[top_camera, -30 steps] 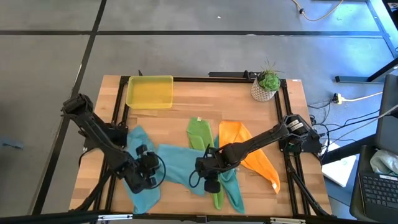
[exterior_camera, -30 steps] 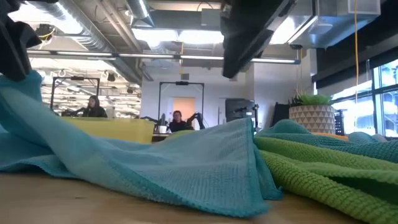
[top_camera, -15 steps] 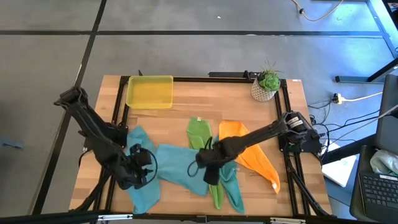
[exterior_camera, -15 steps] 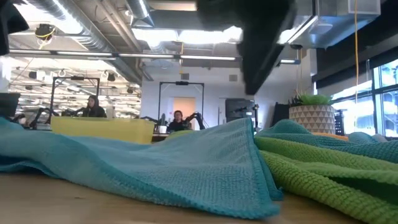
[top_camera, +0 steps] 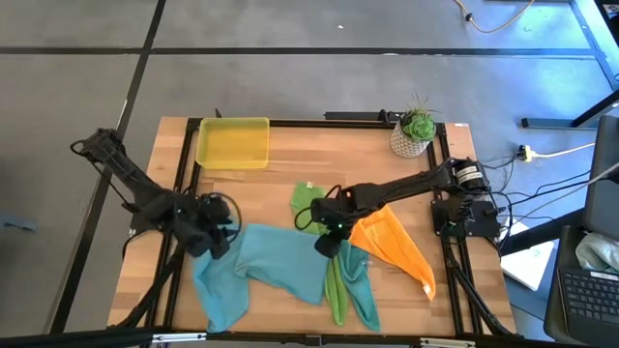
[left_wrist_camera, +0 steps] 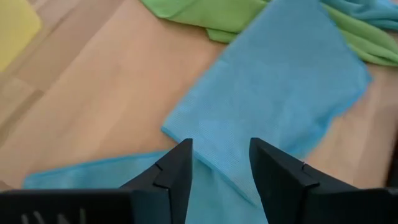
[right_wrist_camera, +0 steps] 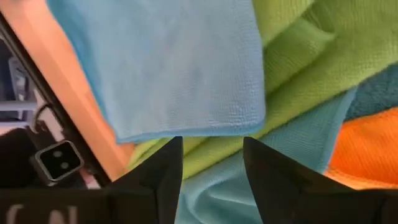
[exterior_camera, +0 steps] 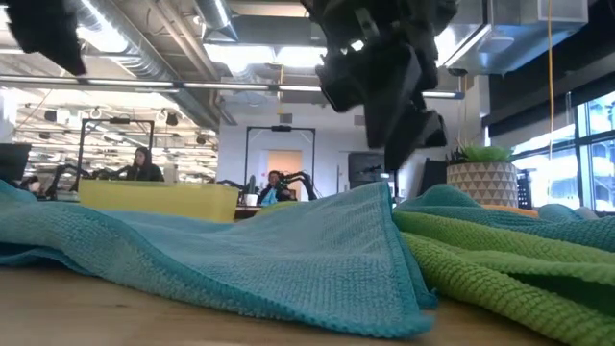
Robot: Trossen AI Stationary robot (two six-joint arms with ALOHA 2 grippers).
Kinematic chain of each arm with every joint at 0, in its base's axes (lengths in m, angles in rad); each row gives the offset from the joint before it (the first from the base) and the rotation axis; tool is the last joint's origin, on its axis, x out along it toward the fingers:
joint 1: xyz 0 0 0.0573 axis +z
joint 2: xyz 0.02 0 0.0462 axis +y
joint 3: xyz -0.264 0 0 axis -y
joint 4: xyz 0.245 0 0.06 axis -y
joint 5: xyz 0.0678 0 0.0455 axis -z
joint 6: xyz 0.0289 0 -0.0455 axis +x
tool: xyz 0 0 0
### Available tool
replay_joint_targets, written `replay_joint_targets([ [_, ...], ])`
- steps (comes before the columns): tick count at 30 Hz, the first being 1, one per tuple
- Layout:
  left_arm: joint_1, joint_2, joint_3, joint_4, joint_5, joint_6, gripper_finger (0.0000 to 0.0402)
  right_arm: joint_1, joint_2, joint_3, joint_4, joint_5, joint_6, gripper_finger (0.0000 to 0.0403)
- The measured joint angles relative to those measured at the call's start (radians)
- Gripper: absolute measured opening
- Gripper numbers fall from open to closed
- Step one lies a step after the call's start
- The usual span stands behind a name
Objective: Fold microfiber towels
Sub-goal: Fold the center blue towel
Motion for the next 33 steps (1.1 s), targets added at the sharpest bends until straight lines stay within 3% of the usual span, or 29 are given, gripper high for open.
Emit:
replay_joint_targets([
  [6,0.165,0.0,0.0,0.067,0.119,0.21,0.0149,-0.027,0.0,-0.004,0.036,0.031,-0.074,0.0172],
  [15,0.511,0.058,0.0,0.163,0.511,0.6,0.0149,-0.091,0.007,-0.004,0.042,-0.004,-0.183,0.0226],
  [23,0.709,0.215,0.0,0.184,0.781,0.862,0.0149,-0.094,0.05,-0.004,0.105,-0.071,-0.198,0.0216],
  [33,0.781,0.363,0.0,0.183,0.858,1.146,0.015,-0.091,0.069,-0.005,0.115,-0.077,-0.157,0.0208],
])
